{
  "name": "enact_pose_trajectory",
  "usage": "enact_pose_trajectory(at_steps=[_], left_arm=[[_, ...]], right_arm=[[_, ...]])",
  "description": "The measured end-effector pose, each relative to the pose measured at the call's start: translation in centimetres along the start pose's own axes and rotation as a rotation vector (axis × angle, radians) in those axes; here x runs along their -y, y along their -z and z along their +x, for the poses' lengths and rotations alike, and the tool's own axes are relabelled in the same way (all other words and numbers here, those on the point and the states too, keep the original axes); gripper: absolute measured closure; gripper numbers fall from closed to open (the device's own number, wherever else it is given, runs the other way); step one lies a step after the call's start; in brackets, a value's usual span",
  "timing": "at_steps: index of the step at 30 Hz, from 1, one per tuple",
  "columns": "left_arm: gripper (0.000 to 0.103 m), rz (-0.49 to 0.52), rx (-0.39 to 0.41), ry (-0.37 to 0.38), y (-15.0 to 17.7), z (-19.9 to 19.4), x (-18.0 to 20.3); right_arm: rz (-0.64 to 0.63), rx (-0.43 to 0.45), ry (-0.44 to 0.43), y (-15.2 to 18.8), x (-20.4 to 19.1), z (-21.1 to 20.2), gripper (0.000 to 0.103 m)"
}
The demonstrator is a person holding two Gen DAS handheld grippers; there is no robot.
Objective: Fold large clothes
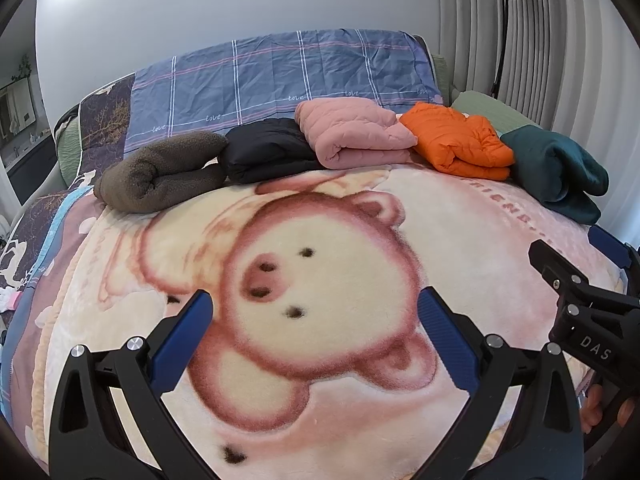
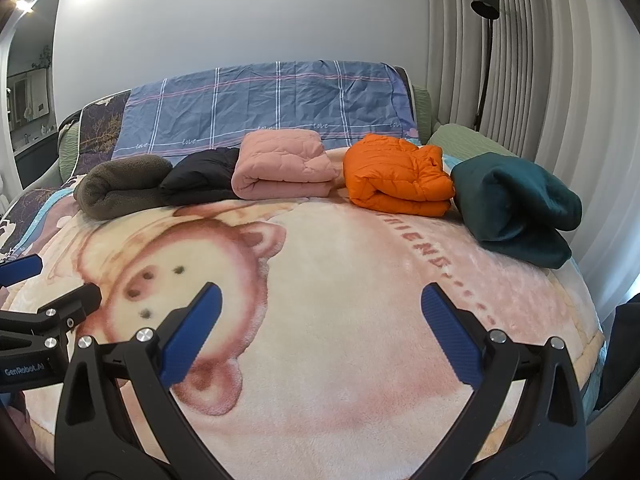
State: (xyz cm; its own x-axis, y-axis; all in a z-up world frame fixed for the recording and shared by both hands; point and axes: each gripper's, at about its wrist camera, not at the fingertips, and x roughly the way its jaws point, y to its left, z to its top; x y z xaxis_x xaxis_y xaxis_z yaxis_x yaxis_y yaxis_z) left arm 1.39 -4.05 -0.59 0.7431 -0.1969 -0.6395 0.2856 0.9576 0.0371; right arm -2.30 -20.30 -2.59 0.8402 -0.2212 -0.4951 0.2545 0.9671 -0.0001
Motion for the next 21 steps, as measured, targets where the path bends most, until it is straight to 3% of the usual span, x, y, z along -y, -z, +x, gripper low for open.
enact_pose_trajectory(at_steps=[21], left_arm=[[0.001,0.003,0.001,-0.004,-0.18,0.13,-0.24]], right_arm=[[-0.006,-0.002,0.0,-0.28,0.06,0.33,0.002]])
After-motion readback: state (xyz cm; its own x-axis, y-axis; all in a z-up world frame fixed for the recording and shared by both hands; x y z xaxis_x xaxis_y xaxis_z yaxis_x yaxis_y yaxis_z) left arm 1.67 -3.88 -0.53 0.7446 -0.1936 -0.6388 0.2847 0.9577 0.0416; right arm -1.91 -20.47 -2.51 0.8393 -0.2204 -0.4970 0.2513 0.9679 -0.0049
